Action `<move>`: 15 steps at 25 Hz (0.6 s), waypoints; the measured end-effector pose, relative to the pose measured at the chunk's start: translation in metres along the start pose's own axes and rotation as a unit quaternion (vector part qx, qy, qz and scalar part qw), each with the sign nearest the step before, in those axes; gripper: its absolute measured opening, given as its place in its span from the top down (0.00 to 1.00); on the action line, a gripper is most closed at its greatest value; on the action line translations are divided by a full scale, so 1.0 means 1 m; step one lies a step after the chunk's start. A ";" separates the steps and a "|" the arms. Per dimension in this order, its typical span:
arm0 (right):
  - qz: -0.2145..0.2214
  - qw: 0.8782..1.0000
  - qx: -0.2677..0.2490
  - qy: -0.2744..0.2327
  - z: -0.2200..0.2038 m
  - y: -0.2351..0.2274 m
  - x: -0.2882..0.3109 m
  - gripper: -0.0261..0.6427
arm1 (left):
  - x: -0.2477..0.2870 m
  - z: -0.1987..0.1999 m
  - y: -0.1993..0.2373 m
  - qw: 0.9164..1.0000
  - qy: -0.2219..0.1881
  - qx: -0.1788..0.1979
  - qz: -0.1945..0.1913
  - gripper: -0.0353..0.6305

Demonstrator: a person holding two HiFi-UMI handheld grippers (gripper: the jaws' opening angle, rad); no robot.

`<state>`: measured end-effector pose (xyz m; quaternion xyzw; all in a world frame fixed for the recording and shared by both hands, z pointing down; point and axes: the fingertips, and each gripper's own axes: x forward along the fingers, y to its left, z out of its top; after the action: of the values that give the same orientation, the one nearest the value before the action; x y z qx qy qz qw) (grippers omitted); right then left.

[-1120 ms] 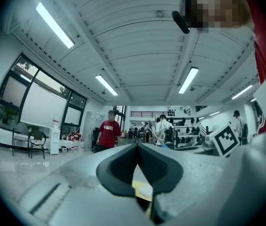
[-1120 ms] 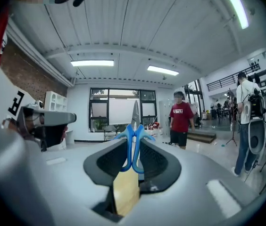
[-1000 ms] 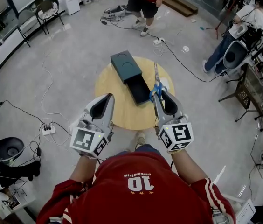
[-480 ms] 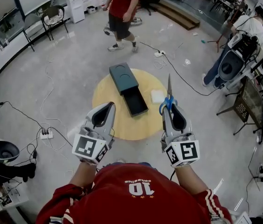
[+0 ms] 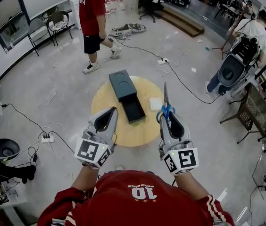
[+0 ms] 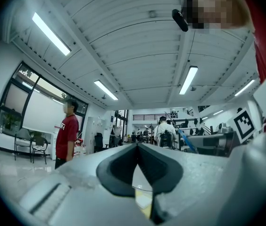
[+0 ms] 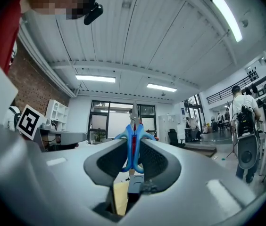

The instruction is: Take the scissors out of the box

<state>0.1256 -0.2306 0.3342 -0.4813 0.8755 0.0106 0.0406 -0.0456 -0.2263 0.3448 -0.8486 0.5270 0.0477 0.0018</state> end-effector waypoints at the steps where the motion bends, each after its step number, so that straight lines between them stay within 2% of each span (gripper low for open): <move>1: 0.003 1.000 0.001 -0.001 0.001 0.000 0.000 0.83 | 0.000 0.001 -0.001 1.000 -0.001 0.001 0.003 0.94; 15: 0.035 0.999 0.003 -0.004 0.010 0.007 0.002 0.83 | -0.010 0.009 -0.003 1.000 -0.009 0.008 0.026 0.94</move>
<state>0.1191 -0.2276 0.3242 -0.4506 0.8915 0.0114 0.0448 -0.0475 -0.2158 0.3366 -0.8340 0.5492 0.0513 0.0125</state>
